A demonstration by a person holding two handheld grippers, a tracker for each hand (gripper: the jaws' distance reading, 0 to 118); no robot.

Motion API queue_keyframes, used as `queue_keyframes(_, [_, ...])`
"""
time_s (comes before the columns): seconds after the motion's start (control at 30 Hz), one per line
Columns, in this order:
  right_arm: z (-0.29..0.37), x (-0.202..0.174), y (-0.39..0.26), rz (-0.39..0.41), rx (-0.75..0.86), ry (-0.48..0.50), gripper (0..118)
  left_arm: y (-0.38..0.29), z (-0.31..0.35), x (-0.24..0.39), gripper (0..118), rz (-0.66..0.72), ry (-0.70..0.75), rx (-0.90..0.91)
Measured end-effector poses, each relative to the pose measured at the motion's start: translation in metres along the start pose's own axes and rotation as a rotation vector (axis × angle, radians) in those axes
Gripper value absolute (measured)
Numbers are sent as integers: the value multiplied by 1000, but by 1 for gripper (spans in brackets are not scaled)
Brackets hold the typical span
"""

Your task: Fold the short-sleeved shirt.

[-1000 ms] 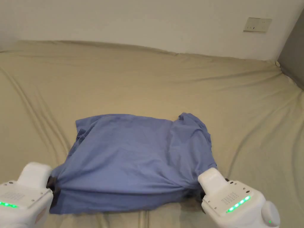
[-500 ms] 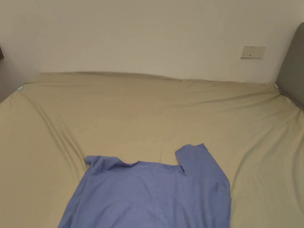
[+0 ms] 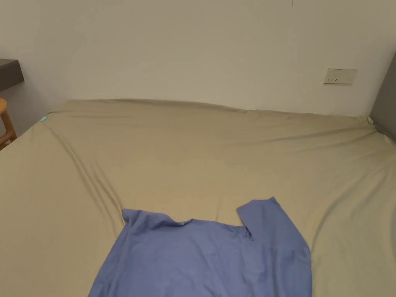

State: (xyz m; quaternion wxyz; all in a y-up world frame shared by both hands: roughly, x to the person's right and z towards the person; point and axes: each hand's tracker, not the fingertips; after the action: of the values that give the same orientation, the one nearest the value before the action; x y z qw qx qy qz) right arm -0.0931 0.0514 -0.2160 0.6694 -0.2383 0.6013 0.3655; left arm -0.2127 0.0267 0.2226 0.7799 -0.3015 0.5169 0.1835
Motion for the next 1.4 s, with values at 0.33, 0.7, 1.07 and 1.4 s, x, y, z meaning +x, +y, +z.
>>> queue_keyframes(0.33, [124,11,119,-172,613,-175,113,160,100,54,110,-1,50,629])
queue_keyframes(0.7, [141,-30,151,-61,752,-234,0,194,109,104,0,-19,41,710])
queue_keyframes(1.07, [86,-35,157,-6,694,-245,0,191,47,101,0,-50,84,611])
queue_keyframes(1.4, [-30,7,128,-76,413,-217,0,114,-166,21,0,74,55,53])
